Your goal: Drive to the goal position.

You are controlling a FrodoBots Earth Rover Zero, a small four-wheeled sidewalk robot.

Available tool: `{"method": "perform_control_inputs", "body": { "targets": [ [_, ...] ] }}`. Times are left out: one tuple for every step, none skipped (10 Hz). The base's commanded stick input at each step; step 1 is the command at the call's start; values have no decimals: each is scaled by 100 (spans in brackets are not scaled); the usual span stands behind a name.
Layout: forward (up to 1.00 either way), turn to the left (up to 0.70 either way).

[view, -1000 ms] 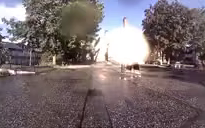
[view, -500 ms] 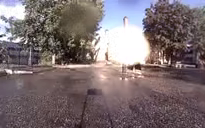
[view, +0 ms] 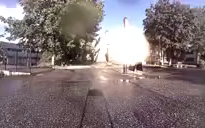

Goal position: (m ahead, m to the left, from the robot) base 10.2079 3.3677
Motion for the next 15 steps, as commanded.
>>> {"method": "perform_control_inputs", "body": {
  "targets": [
    [50, 0],
    [50, 0],
    [50, 0],
    [50, 0],
    [50, 0],
    [50, 0],
    [50, 0],
    [50, 0],
    [50, 0],
    [50, 0],
    [50, 0],
    [50, 0],
    [50, 0],
    [50, 0],
    [50, 0]
  ]
}}
